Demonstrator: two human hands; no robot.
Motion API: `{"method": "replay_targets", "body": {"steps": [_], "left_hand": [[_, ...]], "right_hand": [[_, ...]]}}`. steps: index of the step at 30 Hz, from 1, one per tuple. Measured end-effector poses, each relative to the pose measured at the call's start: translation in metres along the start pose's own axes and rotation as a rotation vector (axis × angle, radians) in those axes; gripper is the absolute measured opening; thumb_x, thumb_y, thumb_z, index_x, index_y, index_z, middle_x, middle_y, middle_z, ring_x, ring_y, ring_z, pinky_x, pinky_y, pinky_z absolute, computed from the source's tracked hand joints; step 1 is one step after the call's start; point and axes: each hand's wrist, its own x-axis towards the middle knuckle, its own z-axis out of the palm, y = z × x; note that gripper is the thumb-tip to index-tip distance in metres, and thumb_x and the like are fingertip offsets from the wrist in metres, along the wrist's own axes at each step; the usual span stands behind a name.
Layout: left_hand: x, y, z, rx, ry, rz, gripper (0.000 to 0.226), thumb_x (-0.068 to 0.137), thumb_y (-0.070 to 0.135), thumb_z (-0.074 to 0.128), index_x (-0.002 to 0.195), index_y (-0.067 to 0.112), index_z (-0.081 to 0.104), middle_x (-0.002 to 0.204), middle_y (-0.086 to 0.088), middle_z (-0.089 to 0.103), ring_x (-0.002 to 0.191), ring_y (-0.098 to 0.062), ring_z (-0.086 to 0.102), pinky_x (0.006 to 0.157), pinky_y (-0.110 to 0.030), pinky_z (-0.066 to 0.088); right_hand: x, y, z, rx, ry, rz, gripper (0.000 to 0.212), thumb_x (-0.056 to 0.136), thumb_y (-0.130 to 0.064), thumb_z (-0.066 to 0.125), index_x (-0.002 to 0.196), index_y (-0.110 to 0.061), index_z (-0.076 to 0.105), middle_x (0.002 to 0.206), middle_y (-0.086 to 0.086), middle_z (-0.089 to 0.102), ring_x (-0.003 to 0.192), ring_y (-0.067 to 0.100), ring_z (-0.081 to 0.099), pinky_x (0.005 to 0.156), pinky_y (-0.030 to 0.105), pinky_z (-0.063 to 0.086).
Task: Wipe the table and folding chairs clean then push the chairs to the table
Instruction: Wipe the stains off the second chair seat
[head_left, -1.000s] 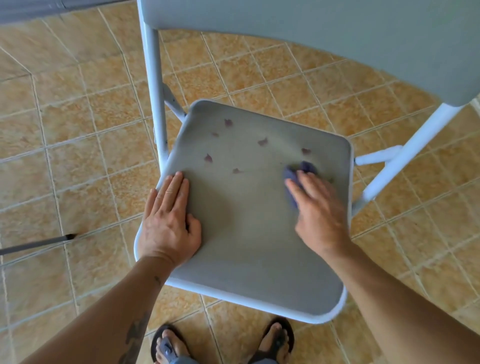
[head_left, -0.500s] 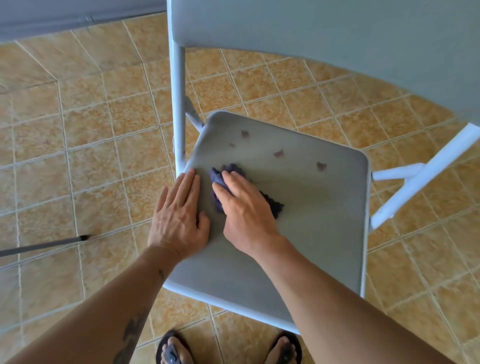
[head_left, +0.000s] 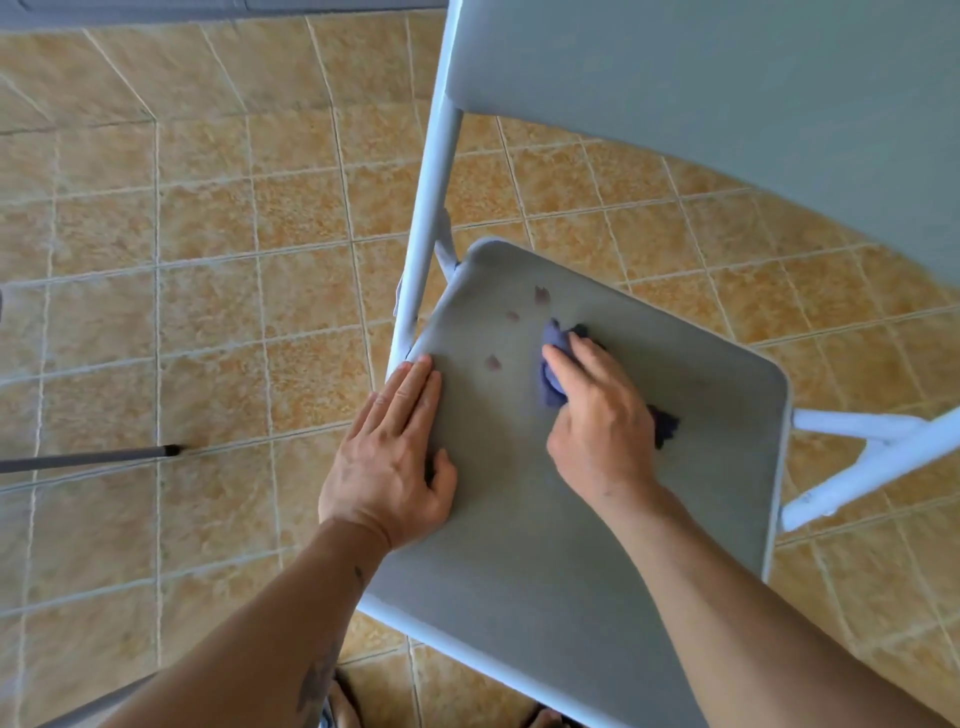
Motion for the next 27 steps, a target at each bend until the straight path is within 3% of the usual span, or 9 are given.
{"method": "replay_targets", "body": {"steps": [3,6,9,13,15,17,23,25,27], "left_hand": [[0.007,0.003,-0.001,-0.054,0.028,0.001,0.078,0.080,0.031,0.048,0.153,0.008,0.035,0.163,-0.007,0.028,0.152,-0.022,0.021,0.118,-0.047,0.032],[0.012,-0.003,-0.004,-0.058,0.048,-0.016,0.078,0.078,0.031,0.049,0.152,0.007,0.037,0.162,-0.008,0.030,0.152,-0.023,0.024,0.117,-0.047,0.034],[0.003,-0.006,-0.003,-0.027,0.030,-0.025,0.078,0.078,0.032,0.049,0.151,0.007,0.039,0.162,-0.008,0.030,0.151,-0.023,0.025,0.118,-0.048,0.033],[0.005,-0.005,-0.004,0.004,0.013,-0.017,0.078,0.079,0.034,0.048,0.152,0.008,0.037,0.163,-0.005,0.027,0.152,-0.022,0.022,0.118,-0.049,0.031],[0.006,-0.008,-0.007,0.018,0.023,-0.029,0.078,0.079,0.034,0.048,0.152,0.008,0.036,0.164,-0.005,0.026,0.152,-0.022,0.022,0.118,-0.049,0.031],[0.002,-0.008,-0.007,0.023,0.023,-0.043,0.078,0.079,0.034,0.048,0.153,0.008,0.036,0.164,-0.005,0.026,0.152,-0.022,0.022,0.118,-0.050,0.032],[0.025,-0.016,-0.010,0.022,0.056,-0.011,0.077,0.080,0.033,0.046,0.152,0.008,0.036,0.163,-0.006,0.027,0.152,-0.022,0.022,0.117,-0.051,0.032],[0.026,-0.019,-0.012,0.036,0.062,-0.021,0.076,0.080,0.033,0.046,0.152,0.008,0.037,0.163,-0.006,0.028,0.152,-0.023,0.023,0.117,-0.052,0.032],[0.018,-0.014,-0.008,0.037,0.051,-0.032,0.077,0.079,0.033,0.046,0.152,0.009,0.037,0.163,-0.006,0.028,0.151,-0.023,0.024,0.117,-0.052,0.032]], "right_hand": [[0.014,-0.037,0.025,-0.015,-0.163,-0.307,0.052,0.082,-0.016,0.033,0.125,-0.008,0.062,0.134,0.015,0.056,0.127,0.031,0.049,0.108,0.040,0.037],[0.027,-0.035,0.042,-0.119,-0.243,-0.371,0.054,0.084,-0.017,0.032,0.131,-0.013,0.058,0.140,0.013,0.053,0.131,0.031,0.046,0.112,0.046,0.031],[0.018,0.001,0.034,-0.193,-0.233,-0.296,0.056,0.080,-0.014,0.038,0.133,-0.011,0.056,0.140,0.015,0.052,0.132,0.033,0.045,0.112,0.047,0.029],[0.024,0.055,0.006,-0.256,-0.166,0.043,0.056,0.075,-0.001,0.052,0.131,-0.006,0.059,0.137,0.020,0.054,0.129,0.037,0.048,0.108,0.051,0.037],[0.039,0.047,-0.001,-0.210,-0.119,0.139,0.050,0.078,-0.006,0.044,0.125,-0.007,0.062,0.130,0.017,0.059,0.121,0.038,0.052,0.099,0.049,0.045],[0.054,0.018,0.002,-0.152,-0.073,0.101,0.048,0.078,-0.010,0.043,0.122,-0.012,0.061,0.124,0.012,0.060,0.111,0.037,0.053,0.087,0.043,0.049],[0.098,-0.066,0.055,-0.134,-0.152,-0.309,0.052,0.082,-0.009,0.051,0.134,-0.008,0.054,0.133,0.016,0.053,0.125,0.034,0.047,0.110,0.046,0.031],[0.100,-0.060,0.061,-0.187,-0.210,-0.340,0.056,0.085,-0.012,0.051,0.141,-0.010,0.046,0.145,0.017,0.044,0.133,0.033,0.039,0.113,0.046,0.024],[0.093,-0.028,0.051,-0.233,-0.267,-0.244,0.061,0.087,-0.012,0.049,0.146,-0.011,0.038,0.152,0.016,0.035,0.141,0.031,0.031,0.117,0.046,0.016]]}}
